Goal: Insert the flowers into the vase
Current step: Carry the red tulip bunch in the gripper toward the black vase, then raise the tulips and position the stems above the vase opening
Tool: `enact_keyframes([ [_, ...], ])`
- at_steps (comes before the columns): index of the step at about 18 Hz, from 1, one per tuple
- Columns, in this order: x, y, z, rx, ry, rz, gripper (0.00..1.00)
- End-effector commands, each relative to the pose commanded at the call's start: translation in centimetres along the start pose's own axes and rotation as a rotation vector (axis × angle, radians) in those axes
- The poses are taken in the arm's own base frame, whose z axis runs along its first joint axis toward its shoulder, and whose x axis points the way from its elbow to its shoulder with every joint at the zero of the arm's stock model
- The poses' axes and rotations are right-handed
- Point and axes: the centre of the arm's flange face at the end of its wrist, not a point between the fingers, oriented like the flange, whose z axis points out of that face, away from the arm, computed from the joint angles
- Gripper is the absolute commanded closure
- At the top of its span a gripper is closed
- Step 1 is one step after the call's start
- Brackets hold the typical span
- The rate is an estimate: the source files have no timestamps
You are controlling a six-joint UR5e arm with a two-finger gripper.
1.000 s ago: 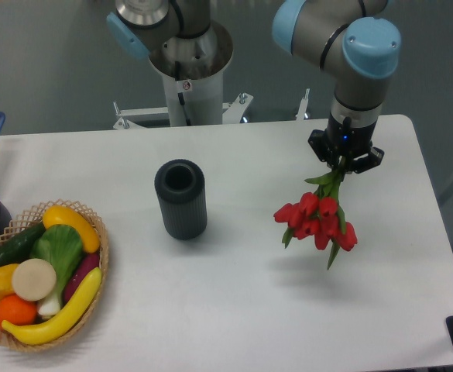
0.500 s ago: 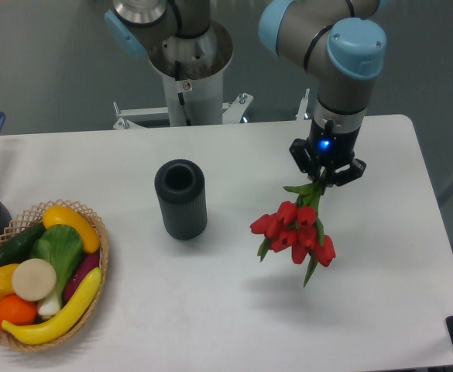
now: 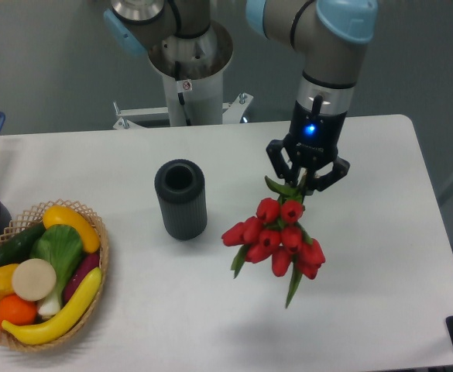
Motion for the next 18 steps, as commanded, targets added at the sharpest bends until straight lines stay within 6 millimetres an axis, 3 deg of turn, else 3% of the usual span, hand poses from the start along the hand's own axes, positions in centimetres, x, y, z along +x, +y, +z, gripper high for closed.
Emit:
enact_keyframes([
  [6,0.9,-1.7,0.2,0.17,0.121,-0.067,1.0],
  [18,1.6,-0.7,-1.5,0.406,0.239,-0.108,1.0],
])
